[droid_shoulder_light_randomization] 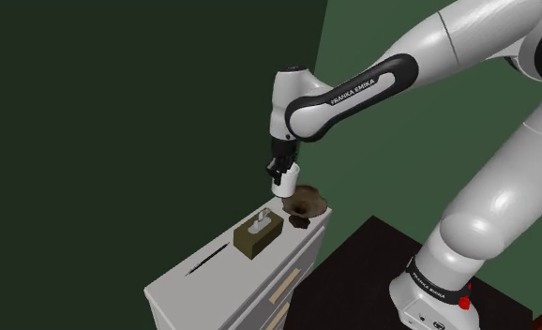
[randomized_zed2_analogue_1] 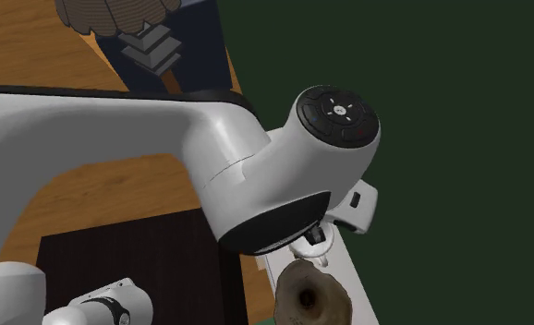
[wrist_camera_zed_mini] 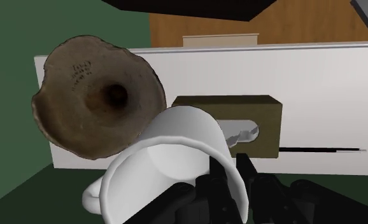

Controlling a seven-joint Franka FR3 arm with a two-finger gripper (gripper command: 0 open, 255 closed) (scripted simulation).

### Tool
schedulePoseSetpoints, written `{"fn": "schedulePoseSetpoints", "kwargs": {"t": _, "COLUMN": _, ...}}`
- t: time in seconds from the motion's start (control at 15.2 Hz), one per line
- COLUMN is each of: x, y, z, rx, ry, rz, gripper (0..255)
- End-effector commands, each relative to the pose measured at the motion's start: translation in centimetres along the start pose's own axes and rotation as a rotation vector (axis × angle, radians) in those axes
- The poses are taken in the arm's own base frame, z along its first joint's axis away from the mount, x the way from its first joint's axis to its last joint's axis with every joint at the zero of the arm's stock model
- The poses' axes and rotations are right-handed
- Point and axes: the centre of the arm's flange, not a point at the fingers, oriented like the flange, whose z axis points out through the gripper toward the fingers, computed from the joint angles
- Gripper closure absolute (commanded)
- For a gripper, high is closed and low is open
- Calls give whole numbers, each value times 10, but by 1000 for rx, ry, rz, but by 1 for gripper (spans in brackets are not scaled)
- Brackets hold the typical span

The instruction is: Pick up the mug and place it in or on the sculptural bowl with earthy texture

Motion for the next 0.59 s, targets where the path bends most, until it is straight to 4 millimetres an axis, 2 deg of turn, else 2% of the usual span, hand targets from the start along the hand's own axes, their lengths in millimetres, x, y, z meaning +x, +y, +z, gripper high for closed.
{"fn": "schedulePoseSetpoints", "kwargs": {"t": 0.0, "x": -4, "y": 25, "z": -2, "rx": 0, "ry": 0, "rz": -3, "gripper": 255}}
{"fn": "schedulePoseSetpoints", "kwargs": {"t": 0.53, "x": -20, "y": 129, "z": 0, "rx": 0, "ry": 0, "rz": -3, "gripper": 255}}
